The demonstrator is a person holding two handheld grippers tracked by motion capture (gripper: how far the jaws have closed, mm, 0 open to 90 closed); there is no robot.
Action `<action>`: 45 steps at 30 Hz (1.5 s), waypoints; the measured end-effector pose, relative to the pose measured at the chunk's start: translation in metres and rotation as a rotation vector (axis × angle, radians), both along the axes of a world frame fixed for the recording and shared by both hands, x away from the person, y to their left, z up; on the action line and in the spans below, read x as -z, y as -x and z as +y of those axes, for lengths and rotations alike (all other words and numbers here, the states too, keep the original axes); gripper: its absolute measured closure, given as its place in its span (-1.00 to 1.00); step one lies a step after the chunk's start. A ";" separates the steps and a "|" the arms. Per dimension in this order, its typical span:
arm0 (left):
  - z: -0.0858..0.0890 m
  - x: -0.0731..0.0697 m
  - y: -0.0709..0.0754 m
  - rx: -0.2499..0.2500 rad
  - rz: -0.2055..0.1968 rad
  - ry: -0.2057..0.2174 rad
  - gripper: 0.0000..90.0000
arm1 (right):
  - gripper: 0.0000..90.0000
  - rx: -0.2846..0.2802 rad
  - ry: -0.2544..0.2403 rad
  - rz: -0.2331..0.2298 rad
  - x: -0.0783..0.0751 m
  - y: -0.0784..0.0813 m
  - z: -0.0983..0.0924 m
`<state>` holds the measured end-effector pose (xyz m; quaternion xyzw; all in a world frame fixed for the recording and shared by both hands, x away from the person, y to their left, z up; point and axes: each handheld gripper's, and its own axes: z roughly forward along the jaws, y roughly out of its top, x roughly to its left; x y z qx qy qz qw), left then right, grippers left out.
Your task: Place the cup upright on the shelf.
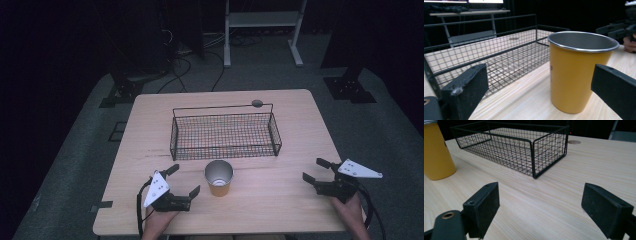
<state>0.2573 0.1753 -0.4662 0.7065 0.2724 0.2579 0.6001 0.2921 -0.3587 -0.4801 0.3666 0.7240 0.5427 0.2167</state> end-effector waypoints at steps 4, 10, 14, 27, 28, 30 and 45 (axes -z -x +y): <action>-0.005 0.001 0.002 0.014 -0.001 -0.002 -0.99 | -0.69 -0.001 0.000 0.000 0.000 0.000 0.000; -0.016 0.003 0.003 0.061 0.009 -0.022 -0.99 | -0.69 -0.001 -0.001 0.000 0.000 0.000 0.000; -0.021 0.004 0.004 0.090 0.013 -0.022 -0.98 | -0.69 -0.001 -0.001 0.000 0.000 0.000 0.000; -0.038 0.005 0.004 0.147 0.023 -0.038 -0.99 | -0.69 -0.002 -0.004 0.000 0.000 0.000 0.000; -0.040 0.006 0.003 0.152 0.024 -0.040 -0.99 | -0.69 -0.002 -0.003 0.000 0.000 0.000 0.000; -0.042 0.006 0.002 0.153 0.024 -0.044 -0.99 | -0.69 -0.002 -0.002 -0.001 0.000 0.000 0.000; -0.061 0.007 -0.012 0.162 0.036 -0.073 -0.99 | -0.69 -0.004 -0.004 -0.001 0.000 0.000 0.000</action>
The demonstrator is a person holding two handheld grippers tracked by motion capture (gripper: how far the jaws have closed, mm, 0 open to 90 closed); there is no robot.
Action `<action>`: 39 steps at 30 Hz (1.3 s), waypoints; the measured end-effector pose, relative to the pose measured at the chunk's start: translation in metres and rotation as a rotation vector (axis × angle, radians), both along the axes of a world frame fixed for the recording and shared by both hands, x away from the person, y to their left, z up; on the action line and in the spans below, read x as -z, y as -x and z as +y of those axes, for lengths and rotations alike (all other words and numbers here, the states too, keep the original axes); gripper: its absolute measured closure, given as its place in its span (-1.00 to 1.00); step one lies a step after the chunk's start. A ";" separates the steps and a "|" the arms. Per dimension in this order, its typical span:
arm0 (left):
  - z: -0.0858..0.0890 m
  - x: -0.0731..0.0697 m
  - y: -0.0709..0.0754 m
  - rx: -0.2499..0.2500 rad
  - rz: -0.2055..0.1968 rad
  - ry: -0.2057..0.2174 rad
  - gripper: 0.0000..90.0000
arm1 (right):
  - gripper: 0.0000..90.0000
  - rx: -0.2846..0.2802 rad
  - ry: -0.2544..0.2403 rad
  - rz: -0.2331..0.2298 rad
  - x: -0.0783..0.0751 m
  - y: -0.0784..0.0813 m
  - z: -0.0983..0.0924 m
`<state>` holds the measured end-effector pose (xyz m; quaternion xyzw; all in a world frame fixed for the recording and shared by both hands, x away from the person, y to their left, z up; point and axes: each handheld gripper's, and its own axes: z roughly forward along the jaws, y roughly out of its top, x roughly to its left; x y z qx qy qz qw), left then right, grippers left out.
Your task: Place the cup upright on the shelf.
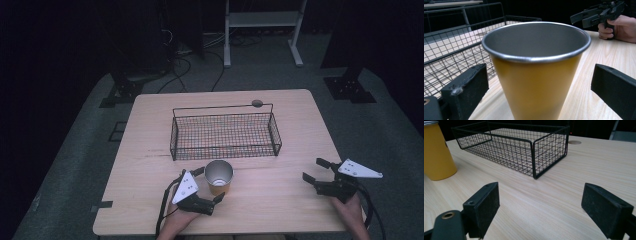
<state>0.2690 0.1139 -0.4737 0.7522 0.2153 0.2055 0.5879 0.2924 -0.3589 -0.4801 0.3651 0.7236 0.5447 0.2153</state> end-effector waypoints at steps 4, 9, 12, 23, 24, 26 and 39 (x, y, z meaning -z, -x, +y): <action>-0.005 0.001 -0.004 -0.005 0.007 -0.003 -0.99 | -0.69 0.000 -0.001 0.000 0.000 0.000 0.000; -0.011 -0.001 -0.008 -0.007 -0.003 -0.008 -0.98 | -0.69 -0.001 -0.001 -0.001 0.000 0.000 0.000; -0.014 -0.003 -0.011 -0.013 -0.010 -0.016 -0.98 | -0.69 -0.001 -0.002 -0.001 0.000 0.000 0.000; -0.014 -0.006 -0.016 -0.004 0.002 -0.001 -0.72 | -0.69 -0.002 -0.001 -0.001 0.000 0.000 0.000; -0.014 -0.006 -0.016 -0.008 0.002 -0.002 -0.72 | -0.69 -0.002 -0.002 -0.001 0.000 0.000 0.000; -0.014 -0.006 -0.016 -0.019 0.005 0.000 -0.72 | -0.69 -0.002 -0.002 -0.001 0.000 0.000 0.000; -0.018 -0.024 -0.021 0.011 -0.015 0.020 -0.71 | -0.69 -0.001 -0.004 -0.002 0.000 0.000 0.000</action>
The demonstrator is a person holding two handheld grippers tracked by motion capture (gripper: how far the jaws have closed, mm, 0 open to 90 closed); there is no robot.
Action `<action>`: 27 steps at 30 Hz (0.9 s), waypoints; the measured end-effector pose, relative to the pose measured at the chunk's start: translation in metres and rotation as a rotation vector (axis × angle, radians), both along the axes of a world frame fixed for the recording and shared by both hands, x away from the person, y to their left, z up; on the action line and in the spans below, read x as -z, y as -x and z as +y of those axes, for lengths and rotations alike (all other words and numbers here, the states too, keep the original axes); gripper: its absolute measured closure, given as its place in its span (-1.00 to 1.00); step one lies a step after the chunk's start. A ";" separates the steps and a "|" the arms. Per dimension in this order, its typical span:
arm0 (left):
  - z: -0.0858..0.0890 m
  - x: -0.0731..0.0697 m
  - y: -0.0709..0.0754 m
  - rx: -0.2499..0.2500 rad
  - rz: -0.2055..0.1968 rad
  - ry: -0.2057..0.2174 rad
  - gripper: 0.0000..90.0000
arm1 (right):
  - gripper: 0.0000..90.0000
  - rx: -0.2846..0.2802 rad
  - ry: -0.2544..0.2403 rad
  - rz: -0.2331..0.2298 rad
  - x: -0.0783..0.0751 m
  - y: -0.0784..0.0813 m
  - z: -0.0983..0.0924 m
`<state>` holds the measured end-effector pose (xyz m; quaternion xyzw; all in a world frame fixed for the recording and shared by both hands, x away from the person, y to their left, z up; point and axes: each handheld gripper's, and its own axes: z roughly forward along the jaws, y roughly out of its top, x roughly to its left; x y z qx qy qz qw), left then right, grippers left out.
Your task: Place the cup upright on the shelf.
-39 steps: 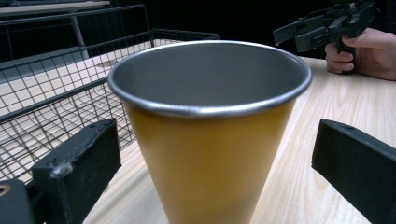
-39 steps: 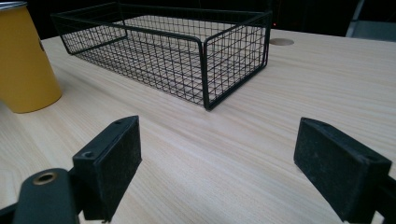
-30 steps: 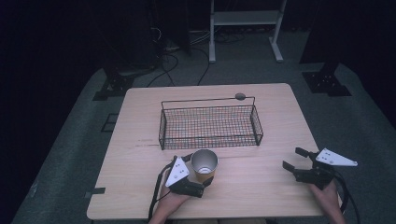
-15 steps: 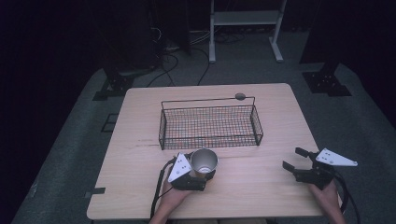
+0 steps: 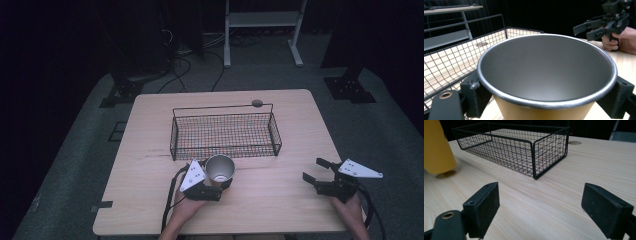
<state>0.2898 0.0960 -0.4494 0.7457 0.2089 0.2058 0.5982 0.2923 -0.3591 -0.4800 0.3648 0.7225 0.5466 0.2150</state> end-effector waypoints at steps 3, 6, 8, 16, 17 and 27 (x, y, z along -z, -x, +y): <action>-0.001 -0.003 -0.002 0.003 -0.006 0.003 -0.71 | -0.69 0.000 -0.001 0.000 0.000 0.000 0.000; -0.002 -0.007 -0.004 0.007 -0.006 0.014 -0.71 | -0.69 0.000 0.000 0.000 0.000 0.000 0.000; -0.003 -0.009 -0.005 0.014 -0.009 0.014 -0.71 | -0.69 0.000 -0.001 0.001 0.000 0.000 0.000; -0.004 -0.027 -0.015 0.024 -0.021 0.036 -0.71 | -0.69 0.001 -0.002 0.000 0.000 0.000 0.000; -0.004 -0.028 -0.016 0.024 -0.022 0.043 -0.71 | -0.69 0.001 -0.003 0.000 0.000 0.000 0.000; -0.005 -0.049 -0.034 0.033 -0.021 0.051 -0.71 | -0.69 0.000 -0.006 -0.001 0.000 0.000 0.000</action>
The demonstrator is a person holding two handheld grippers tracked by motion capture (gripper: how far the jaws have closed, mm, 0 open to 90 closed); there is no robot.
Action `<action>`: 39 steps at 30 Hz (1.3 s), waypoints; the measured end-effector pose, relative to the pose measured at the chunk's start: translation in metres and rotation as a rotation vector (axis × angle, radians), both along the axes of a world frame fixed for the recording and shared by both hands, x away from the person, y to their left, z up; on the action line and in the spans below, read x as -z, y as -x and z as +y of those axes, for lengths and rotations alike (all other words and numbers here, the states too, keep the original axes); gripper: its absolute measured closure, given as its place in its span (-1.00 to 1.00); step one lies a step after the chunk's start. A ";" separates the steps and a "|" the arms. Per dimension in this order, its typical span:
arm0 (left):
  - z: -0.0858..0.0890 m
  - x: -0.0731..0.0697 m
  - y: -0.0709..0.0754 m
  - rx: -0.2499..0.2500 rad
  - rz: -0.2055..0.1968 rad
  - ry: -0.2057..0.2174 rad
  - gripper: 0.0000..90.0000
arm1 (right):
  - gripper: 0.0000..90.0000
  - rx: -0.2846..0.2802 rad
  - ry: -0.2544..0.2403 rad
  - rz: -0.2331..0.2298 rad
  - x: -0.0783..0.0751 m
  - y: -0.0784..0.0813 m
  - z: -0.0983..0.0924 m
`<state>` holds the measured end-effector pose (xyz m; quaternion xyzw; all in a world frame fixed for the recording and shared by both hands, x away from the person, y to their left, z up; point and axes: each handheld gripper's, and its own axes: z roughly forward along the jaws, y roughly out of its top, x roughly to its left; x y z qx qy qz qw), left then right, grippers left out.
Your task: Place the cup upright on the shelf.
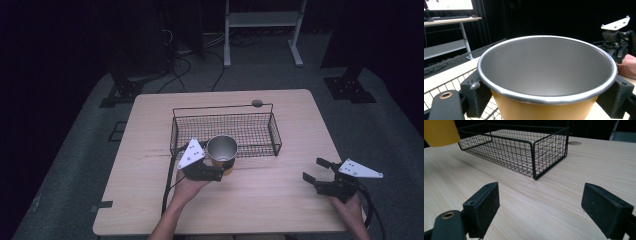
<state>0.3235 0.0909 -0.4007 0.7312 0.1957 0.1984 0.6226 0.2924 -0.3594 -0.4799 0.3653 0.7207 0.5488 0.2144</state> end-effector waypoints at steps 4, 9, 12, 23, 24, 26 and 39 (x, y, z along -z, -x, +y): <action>-0.001 -0.005 -0.006 0.001 0.001 -0.003 -0.71 | -0.69 0.000 -0.001 0.000 0.000 0.000 0.000; -0.004 -0.010 -0.014 0.006 0.011 -0.003 -0.71 | -0.69 0.000 0.000 -0.001 0.000 0.000 0.000; -0.004 -0.012 -0.018 0.004 0.014 -0.002 -0.71 | -0.69 -0.001 0.002 -0.002 0.000 0.000 0.000; -0.009 -0.021 -0.033 0.009 0.012 -0.006 -0.71 | -0.69 0.000 0.001 -0.001 0.000 0.000 0.000; -0.010 -0.022 -0.035 0.009 0.013 -0.007 -0.71 | -0.69 -0.001 0.001 -0.001 0.000 0.000 0.000; -0.010 -0.023 -0.038 0.011 0.016 -0.004 -0.71 | -0.69 -0.001 -0.001 -0.001 0.000 0.000 0.000; -0.009 -0.032 -0.055 0.001 0.022 0.001 -0.71 | -0.69 -0.002 -0.003 -0.001 0.000 0.000 0.000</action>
